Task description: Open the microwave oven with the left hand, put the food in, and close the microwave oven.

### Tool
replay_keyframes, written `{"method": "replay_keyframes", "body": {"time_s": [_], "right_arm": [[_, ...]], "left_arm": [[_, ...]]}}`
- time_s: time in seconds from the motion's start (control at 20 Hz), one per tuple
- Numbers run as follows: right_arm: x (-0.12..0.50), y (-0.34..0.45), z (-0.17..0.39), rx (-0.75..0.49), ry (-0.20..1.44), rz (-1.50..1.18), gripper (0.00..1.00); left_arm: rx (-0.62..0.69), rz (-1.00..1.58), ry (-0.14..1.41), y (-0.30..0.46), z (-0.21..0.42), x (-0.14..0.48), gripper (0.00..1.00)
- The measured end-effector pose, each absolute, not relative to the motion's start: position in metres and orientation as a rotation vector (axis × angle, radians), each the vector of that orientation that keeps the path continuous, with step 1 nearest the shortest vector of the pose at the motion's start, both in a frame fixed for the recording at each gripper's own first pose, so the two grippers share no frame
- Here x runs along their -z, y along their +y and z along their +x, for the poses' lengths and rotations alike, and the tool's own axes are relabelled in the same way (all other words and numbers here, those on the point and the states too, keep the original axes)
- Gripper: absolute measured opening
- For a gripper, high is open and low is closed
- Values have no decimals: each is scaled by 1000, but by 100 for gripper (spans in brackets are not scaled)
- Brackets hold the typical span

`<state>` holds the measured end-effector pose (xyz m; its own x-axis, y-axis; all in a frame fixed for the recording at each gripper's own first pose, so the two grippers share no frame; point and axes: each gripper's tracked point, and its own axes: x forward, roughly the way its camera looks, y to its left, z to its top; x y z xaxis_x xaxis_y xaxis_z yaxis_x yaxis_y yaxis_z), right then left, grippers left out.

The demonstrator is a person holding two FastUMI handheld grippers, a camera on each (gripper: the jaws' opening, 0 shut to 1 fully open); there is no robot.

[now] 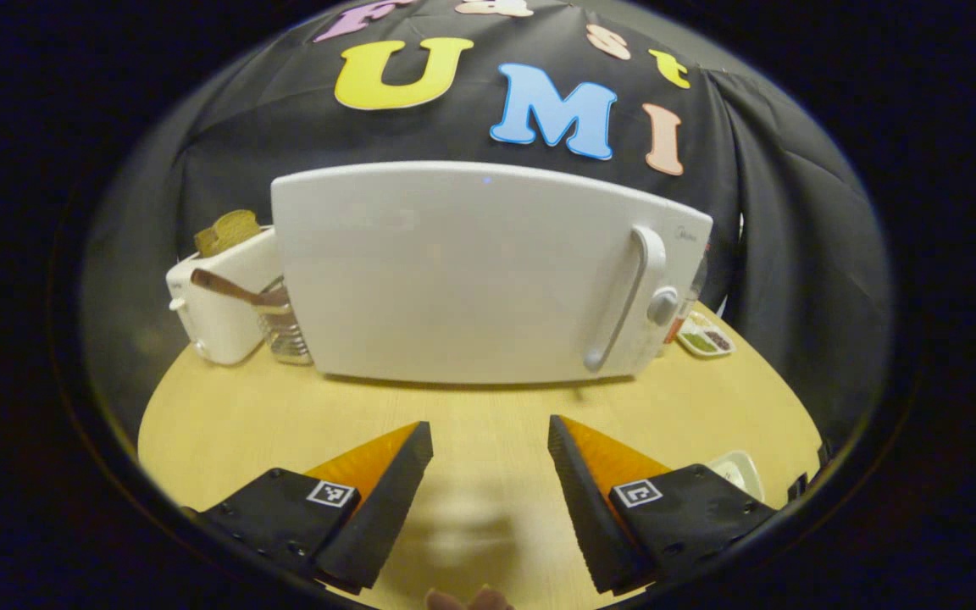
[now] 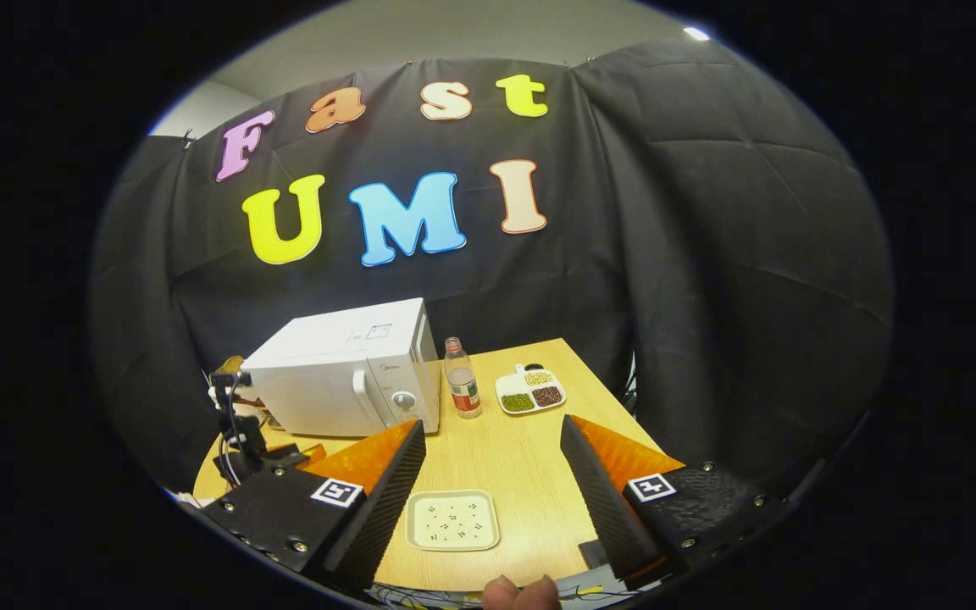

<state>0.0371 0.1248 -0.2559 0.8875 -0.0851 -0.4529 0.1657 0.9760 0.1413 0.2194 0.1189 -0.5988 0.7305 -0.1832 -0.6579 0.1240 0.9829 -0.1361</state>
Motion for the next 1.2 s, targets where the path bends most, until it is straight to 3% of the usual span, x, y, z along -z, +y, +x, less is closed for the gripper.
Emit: {"method": "replay_keyframes", "body": {"time_s": [0.3, 0.35, 0.4, 0.5, 0.7, 0.9, 1.0, 1.1, 1.2], "right_arm": [[265, 116, 21, 17, 471, 113, 98], [274, 113, 23, -7, 473, 94, 98], [286, 109, 24, -26, 483, 74, 98], [318, 102, 34, -69, 527, 54, 98], [379, 115, 50, -163, 583, 11, 98], [403, 143, 63, -216, 601, 101, 98], [403, 158, 69, -241, 609, 162, 98], [385, 167, 74, -253, 603, 209, 98], [349, 176, 87, -262, 547, 221, 98]], "left_arm": [[52, -119, 701, 127, 142, 594, 95], [27, -137, 681, 126, 132, 587, 92], [5, -158, 656, 125, 123, 580, 95], [-36, -188, 642, 121, 101, 571, 92], [-108, -149, 636, 123, 50, 538, 95], [-153, -88, 623, 124, 2, 475, 99], [-165, -54, 586, 123, -9, 429, 95], [-183, -42, 532, 128, -9, 373, 92], [-179, -52, 475, 131, -2, 319, 94]]}}
